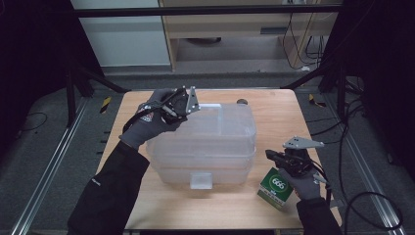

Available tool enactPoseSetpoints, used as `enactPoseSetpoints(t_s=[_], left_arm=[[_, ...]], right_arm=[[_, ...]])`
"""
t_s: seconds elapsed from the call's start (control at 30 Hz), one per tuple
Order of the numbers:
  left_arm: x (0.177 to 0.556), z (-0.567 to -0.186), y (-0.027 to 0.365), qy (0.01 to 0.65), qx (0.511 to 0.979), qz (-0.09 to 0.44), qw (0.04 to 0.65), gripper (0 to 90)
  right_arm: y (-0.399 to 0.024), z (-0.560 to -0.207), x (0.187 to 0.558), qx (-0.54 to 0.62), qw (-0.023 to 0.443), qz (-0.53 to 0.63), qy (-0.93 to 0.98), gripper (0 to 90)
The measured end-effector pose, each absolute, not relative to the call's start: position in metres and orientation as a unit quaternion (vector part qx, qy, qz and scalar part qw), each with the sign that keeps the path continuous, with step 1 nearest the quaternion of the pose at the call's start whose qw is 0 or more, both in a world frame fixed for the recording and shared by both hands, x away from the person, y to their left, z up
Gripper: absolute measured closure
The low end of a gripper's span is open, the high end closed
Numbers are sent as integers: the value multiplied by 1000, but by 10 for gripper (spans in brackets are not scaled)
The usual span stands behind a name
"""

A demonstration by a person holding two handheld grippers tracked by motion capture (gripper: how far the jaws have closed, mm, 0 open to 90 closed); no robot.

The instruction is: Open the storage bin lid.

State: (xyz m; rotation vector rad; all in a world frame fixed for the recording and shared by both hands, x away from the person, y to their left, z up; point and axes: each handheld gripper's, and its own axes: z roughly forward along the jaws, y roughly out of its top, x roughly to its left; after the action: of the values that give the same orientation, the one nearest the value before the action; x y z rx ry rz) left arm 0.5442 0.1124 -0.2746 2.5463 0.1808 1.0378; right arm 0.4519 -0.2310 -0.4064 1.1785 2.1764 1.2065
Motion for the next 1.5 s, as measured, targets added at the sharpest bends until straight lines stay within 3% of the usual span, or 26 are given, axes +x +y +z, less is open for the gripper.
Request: enactPoseSetpoints(t_s=[1.07,1.43,1.5], left_arm=[[562,-271,115,96,906,350,218,664],[548,-276,137,118,898,329,268,443],[545,-273,146,133,891,321,292,442]], right_arm=[[-204,-393,451,384,162,502,757,900],[-203,-395,452,386,158,497,761,900],[-203,-396,452,386,158,496,761,900]])
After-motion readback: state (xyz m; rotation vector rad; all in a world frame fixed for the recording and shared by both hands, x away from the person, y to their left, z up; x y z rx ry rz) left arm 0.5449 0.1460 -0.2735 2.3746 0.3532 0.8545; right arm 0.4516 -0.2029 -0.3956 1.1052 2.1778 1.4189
